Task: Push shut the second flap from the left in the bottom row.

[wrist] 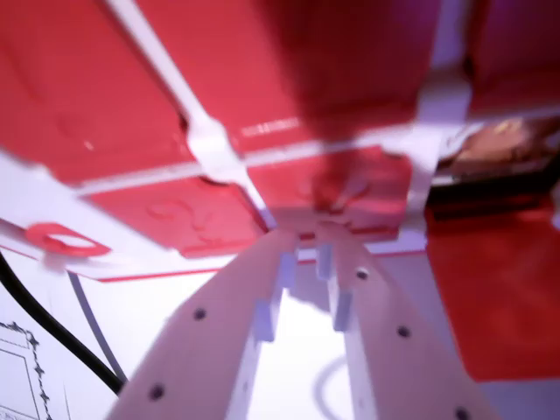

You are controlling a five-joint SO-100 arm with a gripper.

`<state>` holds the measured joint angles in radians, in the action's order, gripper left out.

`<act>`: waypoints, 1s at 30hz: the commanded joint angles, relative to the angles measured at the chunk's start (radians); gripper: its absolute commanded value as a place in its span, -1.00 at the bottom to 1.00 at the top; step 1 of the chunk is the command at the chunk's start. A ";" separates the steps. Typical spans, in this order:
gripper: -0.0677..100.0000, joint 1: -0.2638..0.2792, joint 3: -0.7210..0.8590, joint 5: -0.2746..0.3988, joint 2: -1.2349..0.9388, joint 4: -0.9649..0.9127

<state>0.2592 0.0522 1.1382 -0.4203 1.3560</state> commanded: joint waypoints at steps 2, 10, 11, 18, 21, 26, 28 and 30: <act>-0.95 0.006 -0.046 0.006 -0.155 0.034; -0.95 0.015 0.126 0.012 -0.376 0.063; -0.95 0.017 0.150 0.012 -0.405 0.063; -0.95 0.034 0.334 0.023 -0.615 0.072; -0.95 0.043 0.408 0.021 -0.701 0.091; -0.95 0.055 0.531 0.026 -0.850 0.097; -0.95 0.060 0.575 0.035 -0.910 0.094; -0.95 0.061 0.621 0.049 -0.973 0.092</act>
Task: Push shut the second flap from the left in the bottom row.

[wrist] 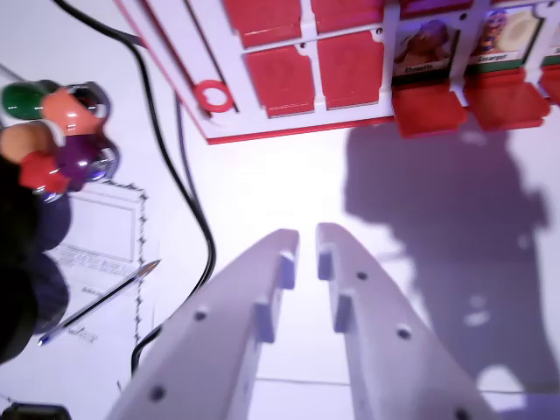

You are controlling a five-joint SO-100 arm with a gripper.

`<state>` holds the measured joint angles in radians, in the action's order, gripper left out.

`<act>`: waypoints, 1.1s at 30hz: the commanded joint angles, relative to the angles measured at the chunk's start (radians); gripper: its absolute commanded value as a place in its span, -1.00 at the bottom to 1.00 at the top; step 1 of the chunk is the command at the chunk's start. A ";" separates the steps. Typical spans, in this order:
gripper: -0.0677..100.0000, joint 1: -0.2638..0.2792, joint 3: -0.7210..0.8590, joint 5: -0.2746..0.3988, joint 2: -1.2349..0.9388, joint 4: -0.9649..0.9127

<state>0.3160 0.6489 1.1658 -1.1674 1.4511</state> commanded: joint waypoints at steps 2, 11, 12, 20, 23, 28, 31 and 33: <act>-0.95 0.006 0.077 0.037 -0.290 -0.005; -0.95 -0.017 0.311 0.138 -0.575 -0.028; -0.95 -0.021 0.333 0.150 -0.603 -0.032; -0.95 -0.080 0.518 0.250 -0.821 -0.084; -0.95 -0.098 0.575 0.281 -0.891 -0.103; -0.95 -0.121 0.657 0.321 -0.991 -0.149; -0.95 -0.138 0.709 0.345 -1.046 -0.187; -0.95 -0.149 0.741 0.356 -1.077 -0.212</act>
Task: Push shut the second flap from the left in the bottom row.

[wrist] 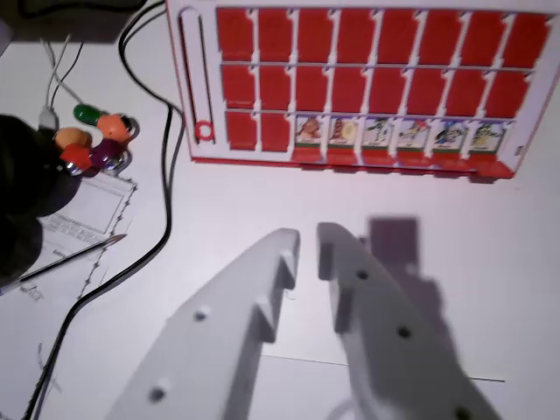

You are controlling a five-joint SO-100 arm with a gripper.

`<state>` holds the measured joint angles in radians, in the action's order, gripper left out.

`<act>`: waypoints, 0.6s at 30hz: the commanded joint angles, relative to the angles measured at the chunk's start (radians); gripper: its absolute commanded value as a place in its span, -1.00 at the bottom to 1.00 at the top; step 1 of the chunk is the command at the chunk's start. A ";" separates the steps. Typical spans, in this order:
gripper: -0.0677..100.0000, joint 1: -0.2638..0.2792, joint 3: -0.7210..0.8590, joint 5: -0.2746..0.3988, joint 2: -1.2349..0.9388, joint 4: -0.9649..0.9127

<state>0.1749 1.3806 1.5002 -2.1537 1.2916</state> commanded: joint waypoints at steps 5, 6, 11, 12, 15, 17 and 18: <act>-0.95 -0.034 0.069 0.037 -0.153 -0.074; -0.95 -0.038 0.080 0.038 -0.166 -0.074; -0.95 -0.054 0.118 0.043 -0.210 -0.077; -0.95 -0.057 0.123 0.043 -0.216 -0.077; -0.95 -0.061 0.132 0.043 -0.227 -0.081; -0.95 -0.067 0.133 0.043 -0.229 -0.091; -0.95 -0.071 0.133 0.043 -0.229 -0.097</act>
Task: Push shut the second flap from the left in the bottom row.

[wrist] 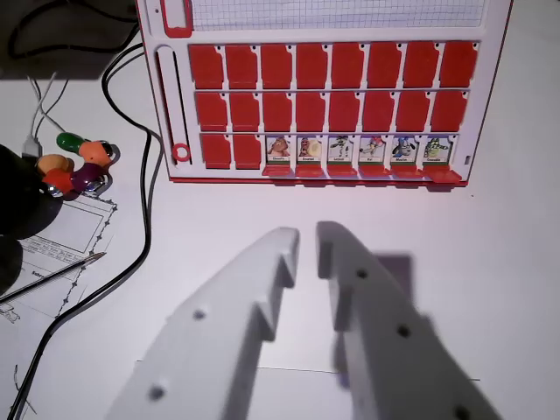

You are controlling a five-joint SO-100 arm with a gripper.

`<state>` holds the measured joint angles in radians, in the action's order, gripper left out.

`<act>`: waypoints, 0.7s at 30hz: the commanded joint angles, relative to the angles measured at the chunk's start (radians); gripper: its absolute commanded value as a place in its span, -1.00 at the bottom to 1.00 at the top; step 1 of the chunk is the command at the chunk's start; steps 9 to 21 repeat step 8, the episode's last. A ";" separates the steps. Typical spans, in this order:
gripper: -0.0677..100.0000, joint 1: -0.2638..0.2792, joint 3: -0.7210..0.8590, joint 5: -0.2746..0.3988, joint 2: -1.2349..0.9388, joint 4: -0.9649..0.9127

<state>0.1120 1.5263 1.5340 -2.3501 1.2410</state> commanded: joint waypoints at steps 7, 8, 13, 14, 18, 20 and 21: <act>-0.95 -0.025 -0.021 -0.006 -0.032 -0.066; -0.95 -0.026 -0.025 -0.006 -0.032 -0.067; -0.95 -0.026 -0.025 -0.006 -0.032 -0.067; -0.95 -0.026 -0.025 -0.006 -0.032 -0.067; -0.95 -0.026 -0.025 -0.006 -0.032 -0.067; -0.95 -0.026 -0.025 -0.006 -0.032 -0.067; -0.95 -0.026 -0.025 -0.006 -0.032 -0.067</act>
